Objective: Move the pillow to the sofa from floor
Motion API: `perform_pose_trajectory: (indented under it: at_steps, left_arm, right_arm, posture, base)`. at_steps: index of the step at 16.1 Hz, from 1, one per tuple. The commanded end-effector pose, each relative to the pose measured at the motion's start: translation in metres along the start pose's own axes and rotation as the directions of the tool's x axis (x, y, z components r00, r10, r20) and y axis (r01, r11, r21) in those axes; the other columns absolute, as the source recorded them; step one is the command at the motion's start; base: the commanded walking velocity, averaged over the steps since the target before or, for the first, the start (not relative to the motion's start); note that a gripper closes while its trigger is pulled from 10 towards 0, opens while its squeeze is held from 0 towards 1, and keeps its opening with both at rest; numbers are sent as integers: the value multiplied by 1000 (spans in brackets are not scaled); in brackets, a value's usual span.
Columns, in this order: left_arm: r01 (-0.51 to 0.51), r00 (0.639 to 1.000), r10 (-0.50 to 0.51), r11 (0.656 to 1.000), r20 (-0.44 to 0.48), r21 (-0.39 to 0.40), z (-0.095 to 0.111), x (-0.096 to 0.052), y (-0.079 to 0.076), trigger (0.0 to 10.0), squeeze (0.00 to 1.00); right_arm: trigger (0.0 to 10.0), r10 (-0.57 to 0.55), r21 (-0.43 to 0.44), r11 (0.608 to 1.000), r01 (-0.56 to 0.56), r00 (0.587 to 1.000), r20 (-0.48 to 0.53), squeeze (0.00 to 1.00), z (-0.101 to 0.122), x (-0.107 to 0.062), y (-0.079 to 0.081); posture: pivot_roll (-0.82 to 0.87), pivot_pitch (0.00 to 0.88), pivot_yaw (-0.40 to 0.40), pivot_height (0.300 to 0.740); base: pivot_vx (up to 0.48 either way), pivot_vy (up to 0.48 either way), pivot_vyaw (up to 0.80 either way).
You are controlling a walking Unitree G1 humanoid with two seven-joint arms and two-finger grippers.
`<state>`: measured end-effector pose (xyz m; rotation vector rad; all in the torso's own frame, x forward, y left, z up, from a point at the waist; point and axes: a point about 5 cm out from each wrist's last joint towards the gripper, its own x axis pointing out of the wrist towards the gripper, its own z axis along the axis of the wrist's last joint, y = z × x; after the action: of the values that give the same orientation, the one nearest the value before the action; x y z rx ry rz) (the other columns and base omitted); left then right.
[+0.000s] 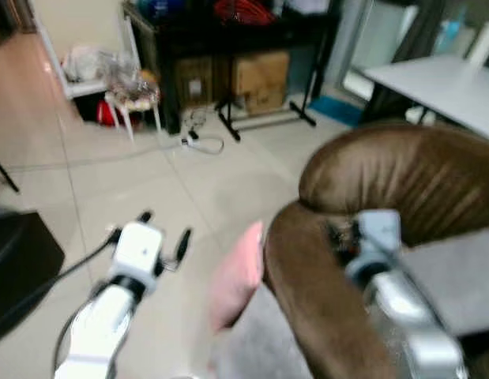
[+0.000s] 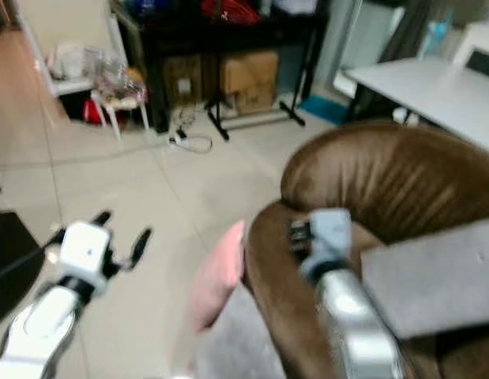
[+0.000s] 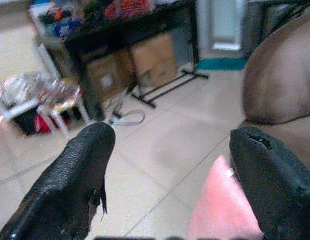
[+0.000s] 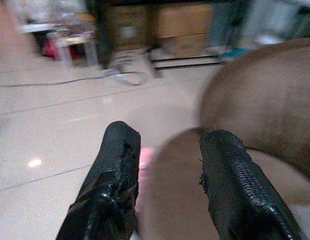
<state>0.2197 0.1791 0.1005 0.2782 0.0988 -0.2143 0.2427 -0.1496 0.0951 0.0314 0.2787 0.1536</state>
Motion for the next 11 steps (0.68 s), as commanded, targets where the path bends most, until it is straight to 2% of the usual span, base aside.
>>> perform_pose_trajectory:
  at_steps: [1, 11]
  left_arm:
    - [6, 1000, -6, 1000, 4, 3, 0, 0, -3, 10000, 0]
    - [-1, 1000, 1, 1000, -6, 8, -7, -6, -9, 10000, 0]
  right_arm:
    - [10000, -27, -3, 1000, 27, 1000, 4, 0, 1, -2, -9]
    - [10000, 42, -51, 998, -43, 999, -24, 0, -3, 0, -7]
  posture:
    - [12, 0, -64, 705]
    - [12, 0, -87, 605]
  base:
    - [0, 0, 0]
    - [0, 0, 0]
